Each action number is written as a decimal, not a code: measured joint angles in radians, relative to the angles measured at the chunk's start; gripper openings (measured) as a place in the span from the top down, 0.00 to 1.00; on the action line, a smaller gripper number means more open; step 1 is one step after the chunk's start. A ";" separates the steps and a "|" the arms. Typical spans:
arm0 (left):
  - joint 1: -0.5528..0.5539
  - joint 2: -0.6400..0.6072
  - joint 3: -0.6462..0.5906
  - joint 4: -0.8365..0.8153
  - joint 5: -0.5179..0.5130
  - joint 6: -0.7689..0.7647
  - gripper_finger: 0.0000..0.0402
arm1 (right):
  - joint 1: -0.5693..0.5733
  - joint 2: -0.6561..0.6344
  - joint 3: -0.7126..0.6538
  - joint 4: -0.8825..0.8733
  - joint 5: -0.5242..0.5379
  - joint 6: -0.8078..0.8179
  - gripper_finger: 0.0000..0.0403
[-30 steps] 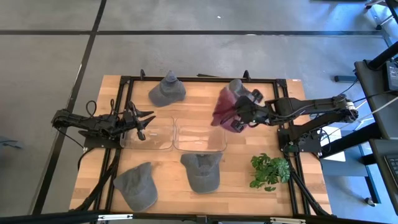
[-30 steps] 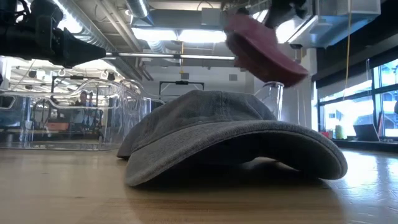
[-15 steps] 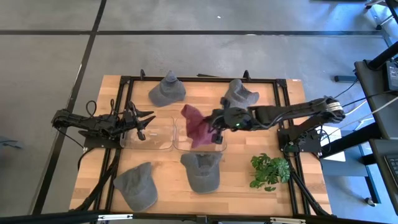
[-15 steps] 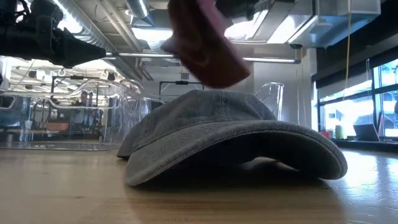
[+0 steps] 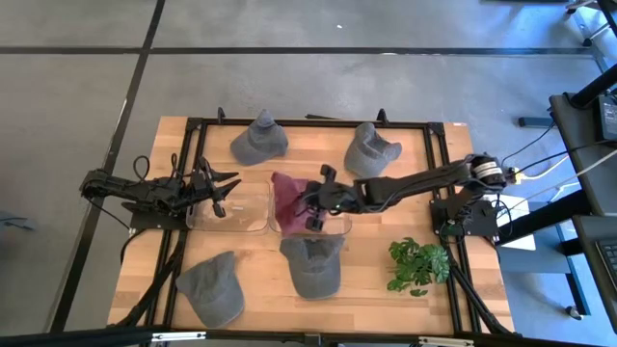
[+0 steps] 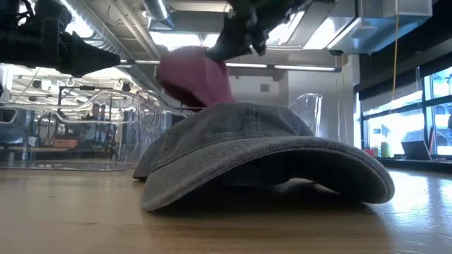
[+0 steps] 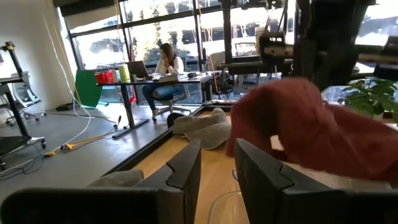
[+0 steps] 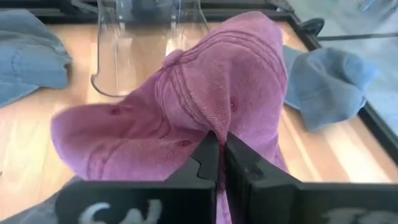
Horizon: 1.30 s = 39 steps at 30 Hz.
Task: Pick & Place hat
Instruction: Put the red cap into the right transparent bin
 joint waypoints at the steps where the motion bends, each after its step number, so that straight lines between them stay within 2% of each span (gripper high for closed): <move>1: 0.000 0.000 0.000 0.000 0.000 0.000 0.76 | 0.000 0.009 0.000 0.003 0.000 0.014 0.97; 14: 0.000 0.000 0.000 0.000 0.000 0.000 0.76 | 0.000 0.047 0.000 0.085 0.008 0.100 0.97; 20: 0.000 0.000 0.000 0.001 0.000 -0.001 0.76 | -0.002 0.047 0.000 0.045 0.008 0.216 0.97; 30: 0.000 0.000 0.000 0.001 0.002 -0.001 0.76 | 0.034 0.047 0.000 0.082 0.009 0.379 0.97; 39: 0.000 0.000 0.000 0.002 0.003 -0.012 0.76 | 0.071 0.047 0.000 0.164 0.007 0.393 0.97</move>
